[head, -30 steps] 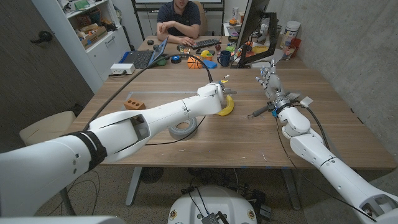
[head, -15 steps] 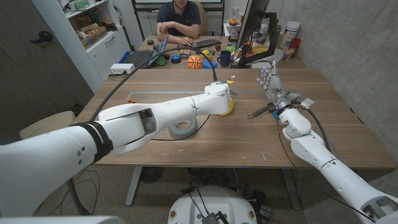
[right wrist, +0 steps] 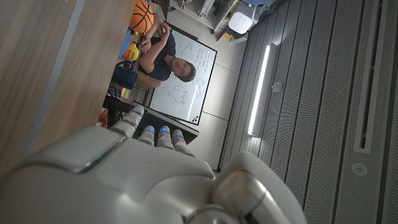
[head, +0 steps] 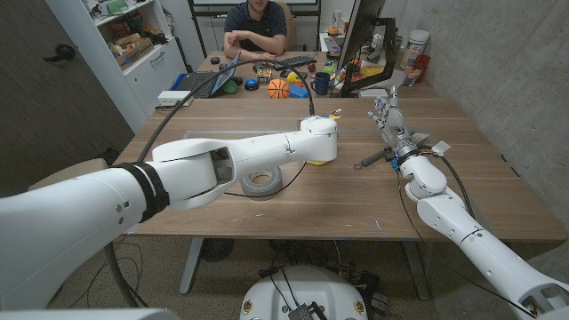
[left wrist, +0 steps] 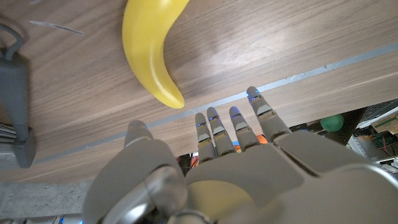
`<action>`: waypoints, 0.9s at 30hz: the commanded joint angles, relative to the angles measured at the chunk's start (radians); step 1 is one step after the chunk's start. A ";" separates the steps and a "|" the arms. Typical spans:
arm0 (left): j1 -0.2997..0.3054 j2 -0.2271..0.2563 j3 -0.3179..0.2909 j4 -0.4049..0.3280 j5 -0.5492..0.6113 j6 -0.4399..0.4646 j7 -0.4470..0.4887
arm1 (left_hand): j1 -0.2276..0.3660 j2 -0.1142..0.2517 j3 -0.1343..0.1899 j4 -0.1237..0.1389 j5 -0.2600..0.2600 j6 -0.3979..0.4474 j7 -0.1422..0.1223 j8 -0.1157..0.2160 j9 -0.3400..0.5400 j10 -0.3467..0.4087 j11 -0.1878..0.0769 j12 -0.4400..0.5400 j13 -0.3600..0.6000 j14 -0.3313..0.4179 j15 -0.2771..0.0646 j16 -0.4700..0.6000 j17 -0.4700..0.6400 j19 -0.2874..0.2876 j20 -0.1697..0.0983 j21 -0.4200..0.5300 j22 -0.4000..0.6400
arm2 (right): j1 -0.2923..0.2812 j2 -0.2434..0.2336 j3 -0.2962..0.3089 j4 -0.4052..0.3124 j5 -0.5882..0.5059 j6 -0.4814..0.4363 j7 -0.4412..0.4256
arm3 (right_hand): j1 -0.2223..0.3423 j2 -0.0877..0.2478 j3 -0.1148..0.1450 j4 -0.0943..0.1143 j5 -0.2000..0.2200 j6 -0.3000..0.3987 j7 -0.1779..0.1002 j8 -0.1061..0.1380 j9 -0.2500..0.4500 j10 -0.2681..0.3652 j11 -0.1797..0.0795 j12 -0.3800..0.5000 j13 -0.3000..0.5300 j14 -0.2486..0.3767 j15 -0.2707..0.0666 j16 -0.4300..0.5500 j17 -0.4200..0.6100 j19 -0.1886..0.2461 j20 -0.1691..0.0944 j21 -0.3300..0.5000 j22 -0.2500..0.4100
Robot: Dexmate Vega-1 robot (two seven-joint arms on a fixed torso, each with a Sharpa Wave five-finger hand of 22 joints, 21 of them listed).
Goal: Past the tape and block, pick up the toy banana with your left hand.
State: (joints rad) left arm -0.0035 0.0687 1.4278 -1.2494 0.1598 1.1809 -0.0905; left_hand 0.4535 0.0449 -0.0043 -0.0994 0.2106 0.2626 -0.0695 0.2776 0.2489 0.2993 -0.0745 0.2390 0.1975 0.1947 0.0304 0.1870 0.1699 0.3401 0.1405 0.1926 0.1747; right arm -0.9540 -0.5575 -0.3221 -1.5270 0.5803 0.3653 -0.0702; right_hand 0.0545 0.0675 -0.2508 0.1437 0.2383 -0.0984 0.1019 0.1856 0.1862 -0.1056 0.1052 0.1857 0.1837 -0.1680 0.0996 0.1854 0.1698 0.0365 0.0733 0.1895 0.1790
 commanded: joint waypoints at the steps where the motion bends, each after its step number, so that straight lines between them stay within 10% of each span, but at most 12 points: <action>1: -0.057 -0.060 0.063 0.098 -0.052 0.016 -0.045 | -0.004 -0.001 -0.005 0.000 -0.001 0.000 0.009 -0.004 0.002 -0.002 0.009 -0.003 0.005 0.000 0.009 -0.004 0.004 -0.004 0.006 0.001 0.003 | -0.009 -0.004 0.003 -0.013 -0.002 0.003 -0.005 | 0.001 0.010 -0.009 -0.002 0.007 0.007 0.004 0.008 0.003 0.000 -0.001 0.005 0.001 -0.003 0.000 0.006 0.004 0.001 0.010 0.007 0.003; 27: -0.109 -0.159 0.175 0.304 -0.053 -0.062 -0.176 | -0.003 0.003 -0.005 -0.001 -0.002 -0.002 -0.002 -0.009 0.005 -0.013 0.004 -0.014 0.005 -0.025 0.022 -0.007 0.004 -0.017 0.006 -0.003 0.004 | -0.003 0.012 -0.007 -0.012 -0.013 0.003 -0.016 | 0.003 0.011 -0.010 -0.003 0.007 0.007 0.003 0.008 0.003 0.001 -0.001 0.005 0.001 -0.003 0.002 0.006 0.004 0.002 0.010 0.008 0.003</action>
State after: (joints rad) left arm -0.0888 -0.0415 1.5504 -1.0408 0.0970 1.1503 -0.1986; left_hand 0.4534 0.0449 -0.0043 -0.0994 0.2107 0.2571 -0.0642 0.2698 0.2487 0.2905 -0.0659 0.2318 0.1975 0.1742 0.0509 0.1795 0.1697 0.3312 0.1479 0.1926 0.1745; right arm -0.9608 -0.5514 -0.3249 -1.5406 0.5708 0.3709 -0.0811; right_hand 0.0545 0.0675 -0.2549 0.1395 0.2383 -0.0984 0.1019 0.1856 0.1863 -0.1056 0.1052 0.1858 0.1837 -0.1680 0.0997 0.1854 0.1698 0.0365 0.0733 0.1895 0.1789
